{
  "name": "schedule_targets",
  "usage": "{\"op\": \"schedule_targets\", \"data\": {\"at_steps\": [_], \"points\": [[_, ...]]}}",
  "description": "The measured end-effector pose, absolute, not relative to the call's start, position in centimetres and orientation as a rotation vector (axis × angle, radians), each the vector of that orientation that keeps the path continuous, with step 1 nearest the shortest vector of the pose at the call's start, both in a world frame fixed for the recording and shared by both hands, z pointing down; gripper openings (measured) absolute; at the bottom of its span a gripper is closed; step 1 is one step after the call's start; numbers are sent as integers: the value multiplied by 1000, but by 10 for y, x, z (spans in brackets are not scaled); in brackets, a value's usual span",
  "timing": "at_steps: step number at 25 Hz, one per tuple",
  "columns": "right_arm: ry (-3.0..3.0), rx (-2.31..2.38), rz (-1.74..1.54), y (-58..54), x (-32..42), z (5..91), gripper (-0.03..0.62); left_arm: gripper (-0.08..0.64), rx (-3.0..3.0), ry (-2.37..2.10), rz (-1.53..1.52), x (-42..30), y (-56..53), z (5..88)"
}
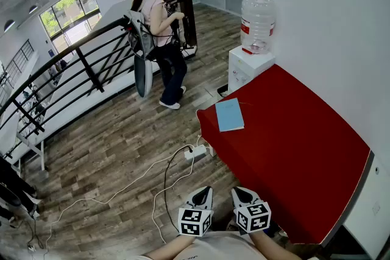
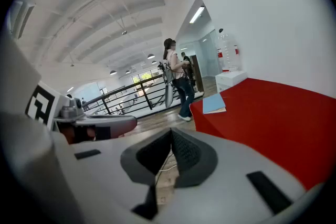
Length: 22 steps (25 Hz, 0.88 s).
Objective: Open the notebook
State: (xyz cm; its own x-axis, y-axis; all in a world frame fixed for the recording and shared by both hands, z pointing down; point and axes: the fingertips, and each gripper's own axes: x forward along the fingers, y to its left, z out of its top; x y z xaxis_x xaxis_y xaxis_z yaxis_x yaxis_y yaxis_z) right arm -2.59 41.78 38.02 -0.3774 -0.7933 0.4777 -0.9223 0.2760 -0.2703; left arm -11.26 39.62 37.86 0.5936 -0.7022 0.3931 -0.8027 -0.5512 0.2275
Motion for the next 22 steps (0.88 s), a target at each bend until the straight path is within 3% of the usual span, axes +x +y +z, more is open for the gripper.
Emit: {"op": "schedule_targets", "data": {"at_steps": [11,22], "points": [[-2275,1667,735,405,-62,371,6,7,2463,-1180,338,-157,382,376],[-2286,1658,766,361,-57,380,6,6,2457,-1185,346,-150,341,381]]}}
